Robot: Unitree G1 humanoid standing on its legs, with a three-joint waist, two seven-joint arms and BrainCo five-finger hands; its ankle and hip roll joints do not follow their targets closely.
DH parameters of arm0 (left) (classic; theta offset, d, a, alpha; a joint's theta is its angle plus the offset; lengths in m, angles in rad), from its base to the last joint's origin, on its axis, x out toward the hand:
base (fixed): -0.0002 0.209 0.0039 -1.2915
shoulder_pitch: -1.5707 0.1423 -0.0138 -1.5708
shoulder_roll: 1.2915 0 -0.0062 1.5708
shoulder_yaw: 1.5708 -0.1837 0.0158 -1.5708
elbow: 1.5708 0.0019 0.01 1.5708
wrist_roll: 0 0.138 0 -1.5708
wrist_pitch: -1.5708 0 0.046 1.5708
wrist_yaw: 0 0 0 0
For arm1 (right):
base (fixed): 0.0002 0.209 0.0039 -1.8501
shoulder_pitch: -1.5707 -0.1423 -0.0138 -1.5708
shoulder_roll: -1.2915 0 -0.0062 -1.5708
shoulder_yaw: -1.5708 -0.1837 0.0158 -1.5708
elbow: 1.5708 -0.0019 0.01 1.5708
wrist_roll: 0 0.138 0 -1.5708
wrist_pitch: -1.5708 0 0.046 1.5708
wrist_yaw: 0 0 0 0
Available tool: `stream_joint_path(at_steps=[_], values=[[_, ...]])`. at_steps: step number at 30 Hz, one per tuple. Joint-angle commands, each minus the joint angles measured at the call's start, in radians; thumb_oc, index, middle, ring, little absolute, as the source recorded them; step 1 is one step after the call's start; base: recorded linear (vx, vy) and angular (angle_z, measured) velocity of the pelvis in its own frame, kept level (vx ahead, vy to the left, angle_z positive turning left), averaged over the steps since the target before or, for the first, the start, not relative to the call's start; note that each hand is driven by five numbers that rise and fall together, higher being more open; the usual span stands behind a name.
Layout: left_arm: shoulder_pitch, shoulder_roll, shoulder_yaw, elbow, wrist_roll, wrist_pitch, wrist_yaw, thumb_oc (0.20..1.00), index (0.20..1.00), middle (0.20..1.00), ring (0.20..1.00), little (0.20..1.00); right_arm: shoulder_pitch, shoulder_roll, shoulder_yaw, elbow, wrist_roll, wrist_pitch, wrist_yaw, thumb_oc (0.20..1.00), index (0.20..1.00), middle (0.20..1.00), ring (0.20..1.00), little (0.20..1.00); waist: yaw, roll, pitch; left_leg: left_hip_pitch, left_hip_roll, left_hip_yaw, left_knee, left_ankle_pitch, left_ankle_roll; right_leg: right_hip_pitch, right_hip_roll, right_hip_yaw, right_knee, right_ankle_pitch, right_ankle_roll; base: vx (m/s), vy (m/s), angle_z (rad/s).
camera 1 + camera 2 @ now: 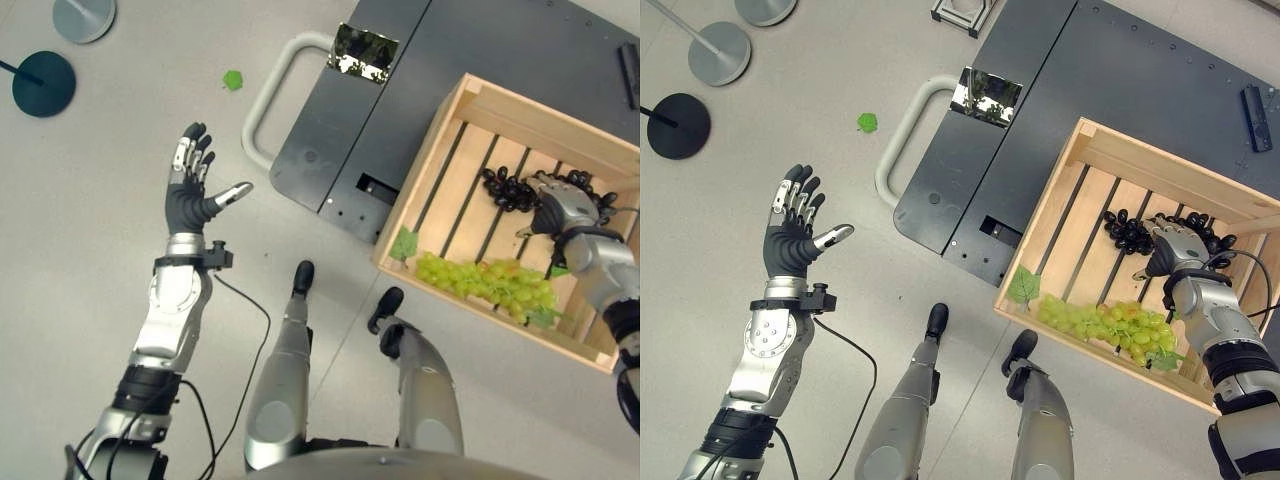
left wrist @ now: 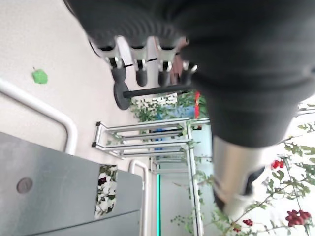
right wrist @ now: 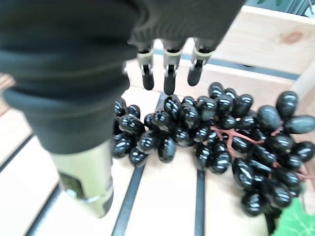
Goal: Pick up the fruits from the basket on one side to the basket on the other side
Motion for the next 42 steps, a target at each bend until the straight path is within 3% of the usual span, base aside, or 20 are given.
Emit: stream_joint_path(at_steps=[1, 21, 23, 24, 25, 26, 42], values=[[-0.015, -0.017, 0.009, -0.101, 0.014, -0.042, -0.001, 1.0, 1.0, 1.0, 1.0, 1.0, -0.073, -0.04, 0.058, -0.006, -0.032, 0.02, -0.025, 1.0, 1.0, 1.0, 1.0, 1.0, -0.009, 0.001, 0.014, 0.034, -0.022, 0.01, -0.09, 0.027, 0.018, 0.022, 0.005, 0.011, 0.041, -0.12, 0.041, 0.0, 0.0, 0.0], [-0.021, -0.011, -0.01, -0.102, 0.003, -0.039, 0.011, 1.0, 1.0, 1.0, 1.0, 1.0, -0.195, 0.033, 0.158, 0.165, 0.017, 0.044, -0.012, 1.0, 1.0, 1.0, 1.0, 1.0, -0.001, 0.014, 0.014, 0.011, -0.025, 0.004, -0.087, 0.031, 0.021, -0.01, 0.001, 0.017, 0.062, -0.125, 0.039, 0.0, 0.0, 0.0], [-0.021, -0.011, -0.01, -0.103, 0.003, -0.036, 0.009, 1.0, 1.0, 1.0, 1.0, 1.0, -0.208, 0.036, 0.171, 0.19, 0.022, 0.046, -0.001, 0.868, 0.868, 0.868, 0.868, 0.868, -0.001, 0.013, 0.014, 0.012, -0.026, 0.003, -0.087, 0.031, 0.021, -0.01, 0.001, 0.017, 0.063, -0.124, 0.039, 0.0, 0.0, 0.0], [-0.021, -0.012, -0.009, -0.103, 0.002, -0.034, 0.008, 1.0, 1.0, 1.0, 1.0, 1.0, -0.216, 0.037, 0.173, 0.201, 0.026, 0.048, 0.003, 0.567, 0.567, 0.567, 0.567, 0.567, 0.0, 0.014, 0.014, 0.012, -0.026, 0.003, -0.087, 0.031, 0.021, -0.011, 0.0, 0.016, 0.063, -0.125, 0.039, 0.0, 0.0, 0.0], [-0.021, -0.014, -0.009, -0.103, -0.001, -0.033, 0.008, 1.0, 1.0, 1.0, 1.0, 1.0, -0.222, 0.04, 0.173, 0.207, 0.031, 0.05, 0.003, 0.52, 0.52, 0.52, 0.52, 0.52, 0.0, 0.014, 0.014, 0.012, -0.027, 0.003, -0.089, 0.031, 0.021, -0.01, 0.0, 0.017, 0.062, -0.124, 0.039, 0.0, 0.0, 0.0], [-0.023, -0.013, -0.008, -0.101, -0.001, -0.032, 0.009, 1.0, 1.0, 1.0, 1.0, 1.0, -0.229, 0.042, 0.177, 0.216, 0.034, 0.05, 0.002, 0.209, 0.209, 0.209, 0.209, 0.209, -0.001, 0.015, 0.014, 0.012, -0.027, 0.003, -0.09, 0.032, 0.021, -0.01, 0.0, 0.018, 0.061, -0.123, 0.039, 0.0, 0.0, 0.0], [-0.024, -0.021, -0.006, -0.097, -0.002, -0.027, 0.011, 1.0, 1.0, 1.0, 1.0, 1.0, -0.239, 0.062, 0.176, 0.189, 0.034, 0.054, -0.001, 0.2, 0.2, 0.2, 0.2, 0.2, -0.001, 0.015, 0.014, 0.007, -0.034, -0.002, -0.095, 0.036, 0.026, -0.022, -0.007, 0.021, 0.073, -0.122, 0.041, 0.0, 0.0, 0.0]])
